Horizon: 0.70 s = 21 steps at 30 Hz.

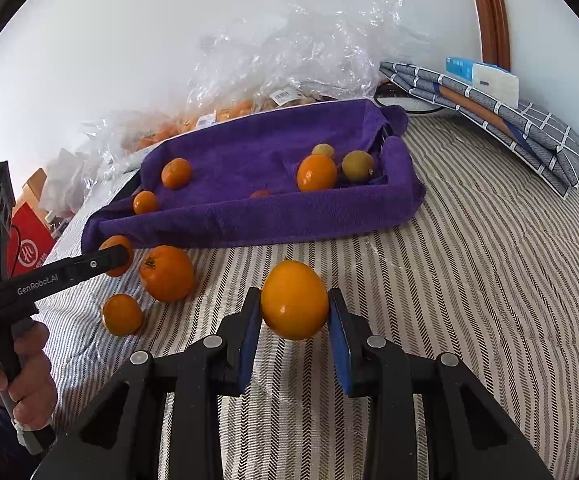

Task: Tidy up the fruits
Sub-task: 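Grasp a large orange with the left gripper while the right gripper holds its fruit, then carry both fruits over the purple towel and open both grippers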

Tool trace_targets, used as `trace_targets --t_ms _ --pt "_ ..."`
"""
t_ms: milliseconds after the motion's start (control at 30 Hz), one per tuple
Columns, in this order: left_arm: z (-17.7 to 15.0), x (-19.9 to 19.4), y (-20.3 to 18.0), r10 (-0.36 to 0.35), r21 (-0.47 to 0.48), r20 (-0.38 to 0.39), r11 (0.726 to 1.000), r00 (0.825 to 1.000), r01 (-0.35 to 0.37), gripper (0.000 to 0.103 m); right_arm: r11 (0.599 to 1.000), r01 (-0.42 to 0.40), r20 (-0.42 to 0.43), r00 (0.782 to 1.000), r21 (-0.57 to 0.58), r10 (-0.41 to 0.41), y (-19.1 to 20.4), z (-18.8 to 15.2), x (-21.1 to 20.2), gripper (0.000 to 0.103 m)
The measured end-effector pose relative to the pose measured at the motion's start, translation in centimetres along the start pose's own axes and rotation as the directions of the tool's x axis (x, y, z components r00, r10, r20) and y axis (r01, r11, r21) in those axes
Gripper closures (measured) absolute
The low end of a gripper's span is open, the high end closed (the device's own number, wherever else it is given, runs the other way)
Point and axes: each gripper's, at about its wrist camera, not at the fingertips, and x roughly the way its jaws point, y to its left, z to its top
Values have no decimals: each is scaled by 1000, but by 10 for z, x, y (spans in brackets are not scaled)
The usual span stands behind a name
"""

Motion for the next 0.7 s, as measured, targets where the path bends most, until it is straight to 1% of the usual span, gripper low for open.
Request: trace_targets --t_ms 133,267,367,500,633,700 --pt "-2 -14 18 -5 -42 6 999 1000 5 65 1000 1 12 1000 12 -1 -2 0 -3 70" --pt "-4 -31 30 5 -49 29 999 1000 -3 65 1000 22 20 1000 3 -22 0 0 -4 70" --pt "-7 -45 37 4 -61 45 998 999 -1 65 998 57 31 998 -20 -56 6 -2 -12 70" --pt "-10 -60 44 8 -75 67 997 998 -3 65 1000 30 32 999 -5 -30 6 -3 -24 70" --pt "-12 -75 52 17 -95 89 995 996 -9 65 998 62 59 996 -16 -61 12 -1 -38 70" --pt "-10 -83 55 18 -97 96 995 995 -9 65 998 56 69 996 -9 -55 12 2 -45 70"
